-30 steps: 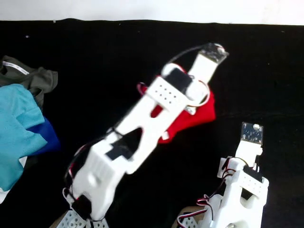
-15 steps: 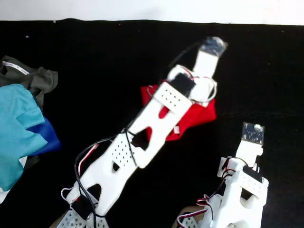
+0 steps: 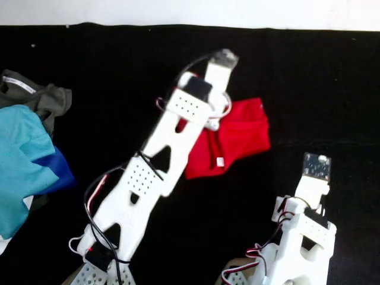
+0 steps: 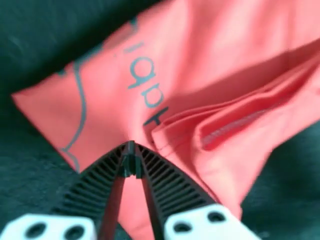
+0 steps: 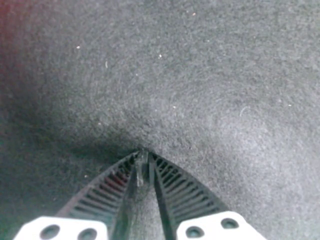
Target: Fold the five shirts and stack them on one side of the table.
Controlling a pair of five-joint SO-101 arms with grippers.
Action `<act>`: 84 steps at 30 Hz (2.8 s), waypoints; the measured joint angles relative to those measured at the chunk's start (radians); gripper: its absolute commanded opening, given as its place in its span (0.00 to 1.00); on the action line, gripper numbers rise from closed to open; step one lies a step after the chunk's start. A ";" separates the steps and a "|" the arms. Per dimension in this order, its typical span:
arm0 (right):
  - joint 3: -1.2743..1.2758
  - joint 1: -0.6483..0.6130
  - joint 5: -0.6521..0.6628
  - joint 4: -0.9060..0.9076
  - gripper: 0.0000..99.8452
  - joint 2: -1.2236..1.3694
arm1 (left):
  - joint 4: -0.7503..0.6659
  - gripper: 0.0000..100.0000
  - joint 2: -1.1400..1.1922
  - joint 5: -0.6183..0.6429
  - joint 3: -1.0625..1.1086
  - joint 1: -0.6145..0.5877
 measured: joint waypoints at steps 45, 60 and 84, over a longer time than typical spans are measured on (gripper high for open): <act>0.000 0.000 0.000 0.000 0.01 0.000 | 0.086 0.01 0.084 0.000 -0.167 0.270; 0.000 0.000 0.000 0.000 0.01 0.000 | 0.087 0.01 -0.140 0.000 -0.193 0.227; 0.000 0.000 0.000 0.000 0.01 0.000 | -0.063 0.01 0.141 0.083 -0.187 0.008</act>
